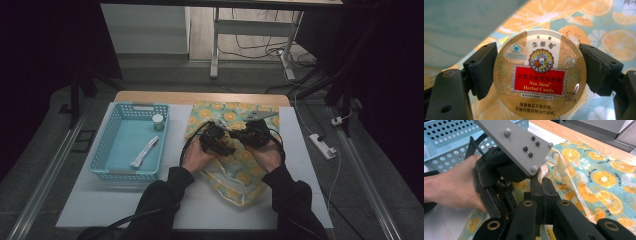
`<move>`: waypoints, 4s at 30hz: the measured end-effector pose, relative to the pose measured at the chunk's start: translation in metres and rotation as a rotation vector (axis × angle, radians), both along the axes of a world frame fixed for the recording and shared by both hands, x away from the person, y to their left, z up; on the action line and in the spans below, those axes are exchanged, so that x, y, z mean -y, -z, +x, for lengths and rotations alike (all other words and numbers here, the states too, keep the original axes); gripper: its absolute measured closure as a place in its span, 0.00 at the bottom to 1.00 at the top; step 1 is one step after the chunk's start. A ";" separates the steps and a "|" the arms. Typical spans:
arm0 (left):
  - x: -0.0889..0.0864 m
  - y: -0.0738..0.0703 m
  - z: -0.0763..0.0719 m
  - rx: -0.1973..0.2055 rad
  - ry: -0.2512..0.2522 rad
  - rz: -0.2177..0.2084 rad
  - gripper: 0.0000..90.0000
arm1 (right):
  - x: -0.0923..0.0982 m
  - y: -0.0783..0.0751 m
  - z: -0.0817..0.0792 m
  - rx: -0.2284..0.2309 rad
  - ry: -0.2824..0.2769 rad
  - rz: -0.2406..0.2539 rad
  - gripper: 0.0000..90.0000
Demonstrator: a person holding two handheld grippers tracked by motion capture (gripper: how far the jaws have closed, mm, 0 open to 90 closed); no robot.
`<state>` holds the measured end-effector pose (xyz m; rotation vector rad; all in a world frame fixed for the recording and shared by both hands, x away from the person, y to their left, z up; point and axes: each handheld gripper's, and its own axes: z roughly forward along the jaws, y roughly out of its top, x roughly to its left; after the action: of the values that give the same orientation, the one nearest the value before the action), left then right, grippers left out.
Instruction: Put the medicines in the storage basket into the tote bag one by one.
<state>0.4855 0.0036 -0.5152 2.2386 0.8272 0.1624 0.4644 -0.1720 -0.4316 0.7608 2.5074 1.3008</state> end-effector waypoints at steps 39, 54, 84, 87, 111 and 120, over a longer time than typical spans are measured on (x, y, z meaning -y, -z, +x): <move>-0.036 -0.051 -0.037 -0.048 0.074 -0.141 0.02 | 0.004 -0.004 0.000 0.011 0.011 0.011 1.00; -0.061 -0.062 -0.054 -0.036 0.082 -0.153 0.01 | 0.005 -0.005 -0.001 0.014 0.016 0.015 1.00; -0.137 -0.059 -0.083 -0.047 -0.025 -0.147 0.00 | 0.006 -0.005 0.000 0.013 0.021 0.014 1.00; -0.143 -0.059 -0.086 -0.044 -0.040 -0.145 0.00 | 0.006 -0.005 0.000 0.013 0.020 0.012 1.00; -0.208 -0.052 -0.098 -0.052 -0.221 -0.088 0.00 | 0.010 -0.004 -0.001 0.009 0.026 0.010 1.00; -0.225 -0.051 -0.098 -0.045 -0.290 -0.034 0.00 | 0.009 -0.003 -0.001 0.009 0.026 0.009 1.00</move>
<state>0.3878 0.2290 -0.4641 2.0885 1.1686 0.2330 0.4637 -0.1813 -0.4282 0.7856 2.4778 1.3046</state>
